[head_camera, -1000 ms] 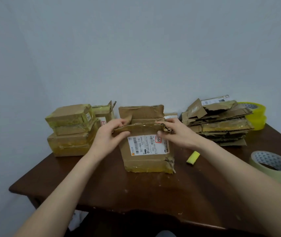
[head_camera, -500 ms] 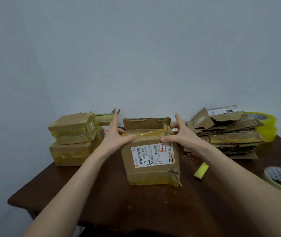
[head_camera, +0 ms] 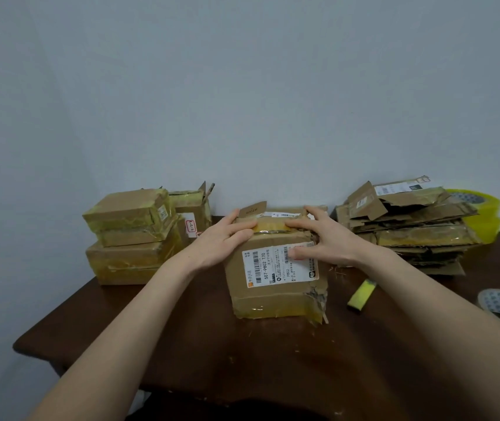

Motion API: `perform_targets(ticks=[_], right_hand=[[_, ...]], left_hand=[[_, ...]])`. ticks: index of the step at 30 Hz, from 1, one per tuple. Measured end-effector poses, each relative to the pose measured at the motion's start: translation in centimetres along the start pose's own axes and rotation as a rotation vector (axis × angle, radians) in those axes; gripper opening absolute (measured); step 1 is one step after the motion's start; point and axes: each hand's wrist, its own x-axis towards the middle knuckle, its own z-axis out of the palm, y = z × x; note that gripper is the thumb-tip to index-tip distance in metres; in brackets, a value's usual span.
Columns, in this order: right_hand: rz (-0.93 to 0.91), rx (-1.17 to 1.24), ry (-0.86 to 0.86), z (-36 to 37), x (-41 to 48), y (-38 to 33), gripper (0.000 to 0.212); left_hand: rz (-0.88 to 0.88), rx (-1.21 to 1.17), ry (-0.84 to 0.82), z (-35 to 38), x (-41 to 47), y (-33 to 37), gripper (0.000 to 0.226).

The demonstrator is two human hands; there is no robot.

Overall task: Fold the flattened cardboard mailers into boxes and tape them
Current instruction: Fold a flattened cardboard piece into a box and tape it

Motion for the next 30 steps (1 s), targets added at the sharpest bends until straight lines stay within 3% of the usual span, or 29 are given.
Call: perform_targets(ticks=[9, 11, 14, 17, 19, 21, 24, 28, 30], right_hand=[[0.096, 0.147, 0.156, -0.4, -3.4, -0.5, 0.068], [0.109, 0.118, 0.195, -1.4, -4.1, -0.8, 0.067], [0.119, 0.100, 0.255, -2.1, -4.9, -0.7, 0.060], [0.100, 0.218, 0.340, -2.1, -5.5, -0.3, 0.058], [0.076, 0.277, 0.362, -2.0, -5.6, -0.5, 0.055], [0.066, 0.292, 0.360, -2.1, -5.4, -0.9, 0.054], [0.053, 0.280, 0.339, -2.5, -5.5, -1.6, 0.054], [0.047, 0.212, 0.269, -2.8, -5.8, -2.6, 0.054], [0.070, 0.177, 0.213, -2.4, -5.7, -3.0, 0.057]], left_hand=[[0.060, -0.265, 0.257, 0.9, -0.3, 3.1, 0.033], [0.052, -0.443, 0.256, 0.8, -0.1, 3.9, 0.037], [-0.182, -0.899, 0.250, 1.9, -0.3, 3.5, 0.046], [-0.423, -0.889, 0.148, 3.5, -1.6, 1.4, 0.074], [-0.508, -0.911, -0.017, 3.8, -2.8, 1.1, 0.075], [-0.569, -1.041, -0.042, 3.5, -3.2, 1.1, 0.073], [-0.594, -1.174, 0.068, 2.6, -4.0, 0.7, 0.078], [-0.598, -1.327, 0.076, 3.2, -5.5, -0.3, 0.052], [-0.630, -1.324, 0.087, 4.5, -6.1, -1.1, 0.052]])
